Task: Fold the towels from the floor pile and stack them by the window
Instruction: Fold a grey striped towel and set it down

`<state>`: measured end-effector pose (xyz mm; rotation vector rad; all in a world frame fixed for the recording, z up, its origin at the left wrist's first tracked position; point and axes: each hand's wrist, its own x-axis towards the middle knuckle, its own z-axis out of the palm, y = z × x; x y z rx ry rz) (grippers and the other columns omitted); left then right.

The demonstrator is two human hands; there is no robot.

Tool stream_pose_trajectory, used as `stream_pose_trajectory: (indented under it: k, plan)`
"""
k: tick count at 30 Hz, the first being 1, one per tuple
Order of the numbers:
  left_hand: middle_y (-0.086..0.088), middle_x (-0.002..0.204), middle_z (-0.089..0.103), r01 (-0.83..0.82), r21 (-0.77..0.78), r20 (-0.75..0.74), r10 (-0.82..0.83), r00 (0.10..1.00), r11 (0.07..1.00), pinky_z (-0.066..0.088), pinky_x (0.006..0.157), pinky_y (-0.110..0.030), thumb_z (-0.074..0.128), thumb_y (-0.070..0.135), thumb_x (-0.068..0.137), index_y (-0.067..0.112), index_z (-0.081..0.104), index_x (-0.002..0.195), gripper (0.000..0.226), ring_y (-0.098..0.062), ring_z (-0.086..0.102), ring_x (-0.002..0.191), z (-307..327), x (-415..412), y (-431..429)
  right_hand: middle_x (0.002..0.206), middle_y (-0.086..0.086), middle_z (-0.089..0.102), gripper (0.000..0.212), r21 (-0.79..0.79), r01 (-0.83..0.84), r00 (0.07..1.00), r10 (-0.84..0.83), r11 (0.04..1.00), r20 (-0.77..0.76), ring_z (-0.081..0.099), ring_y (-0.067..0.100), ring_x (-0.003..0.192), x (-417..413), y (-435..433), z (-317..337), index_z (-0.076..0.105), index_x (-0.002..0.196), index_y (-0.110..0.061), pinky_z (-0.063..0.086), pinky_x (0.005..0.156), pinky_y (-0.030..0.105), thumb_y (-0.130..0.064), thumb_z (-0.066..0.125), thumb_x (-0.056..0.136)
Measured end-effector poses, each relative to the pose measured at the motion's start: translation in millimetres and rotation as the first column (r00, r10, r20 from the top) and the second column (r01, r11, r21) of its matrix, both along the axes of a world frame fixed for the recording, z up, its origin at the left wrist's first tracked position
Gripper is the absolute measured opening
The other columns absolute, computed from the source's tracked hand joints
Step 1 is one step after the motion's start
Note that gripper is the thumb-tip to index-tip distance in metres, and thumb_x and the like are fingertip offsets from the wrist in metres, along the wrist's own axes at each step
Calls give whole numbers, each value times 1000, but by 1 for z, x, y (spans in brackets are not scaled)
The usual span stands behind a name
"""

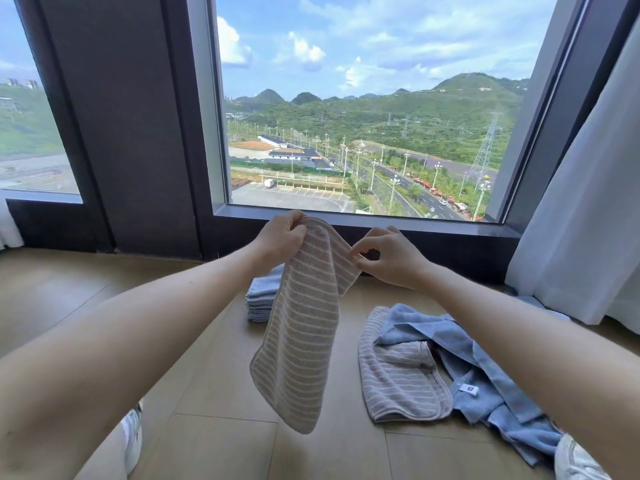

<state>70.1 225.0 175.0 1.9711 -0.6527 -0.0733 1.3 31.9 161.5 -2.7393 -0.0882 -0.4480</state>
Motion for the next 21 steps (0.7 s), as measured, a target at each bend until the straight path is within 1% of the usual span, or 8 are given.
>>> stream_pose_trajectory:
  k: [2,4,8,11,14,17,19,21]
  plan:
    - [0,78,54,-1,-6,-5,1,1000,1000,43,70,-25,35,10,99,21,53,85,25,-13,51,71,1,0,1,109,-7,53,19,45,16,995,-21,999,99,41,15,113,0,-2,2,65,104,-23,35,90,28,-26,62,86]
    - [0,78,53,6,-14,-17,-7,1000,1000,42,68,-23,33,9,100,21,52,85,27,-12,50,69,2,0,2,120,-5,52,24,89,35,994,-44,995,101,36,17,121,0,-4,5,63,109,-25,31,93,28,-27,64,85]
    - [-2,78,51,28,-16,-27,-28,999,999,39,71,-26,30,6,99,19,52,83,30,-16,47,74,3,1,3,133,-9,44,26,105,71,996,-65,992,-61,26,21,127,1,-9,4,62,109,-37,24,103,37,-38,66,83]
    - [-7,80,49,37,-21,-49,-38,998,999,38,75,-31,29,4,98,17,53,84,30,-21,45,80,4,2,5,135,-10,46,24,87,86,984,-71,992,-162,34,21,130,1,-15,2,62,103,-42,25,110,48,-47,66,80]
    - [-11,85,49,39,-16,-72,-40,997,999,39,77,-35,29,3,97,16,53,85,30,-22,45,82,5,5,8,120,-10,60,21,30,73,974,-65,997,-218,50,16,117,0,-16,1,67,100,-34,33,105,50,-46,65,82]
    - [-13,91,58,-29,149,16,27,999,988,44,76,-34,31,3,95,14,56,93,27,-23,52,83,3,11,15,99,-3,69,15,60,111,985,-102,992,-139,60,18,101,-2,-17,6,69,87,-21,42,98,47,-35,65,85]
    - [-15,97,61,-97,277,100,72,992,956,42,70,-28,32,2,93,10,57,102,27,-22,54,82,0,14,20,94,2,68,17,140,115,991,-105,983,-77,61,18,94,-4,-18,12,65,83,-17,48,87,35,-34,65,86]
    - [-13,94,58,-137,322,149,93,984,937,38,62,-23,32,1,92,9,54,100,24,-17,51,74,1,14,20,83,0,63,18,201,108,993,-113,974,14,58,15,83,-5,-16,17,60,79,-16,44,67,20,-31,64,87]
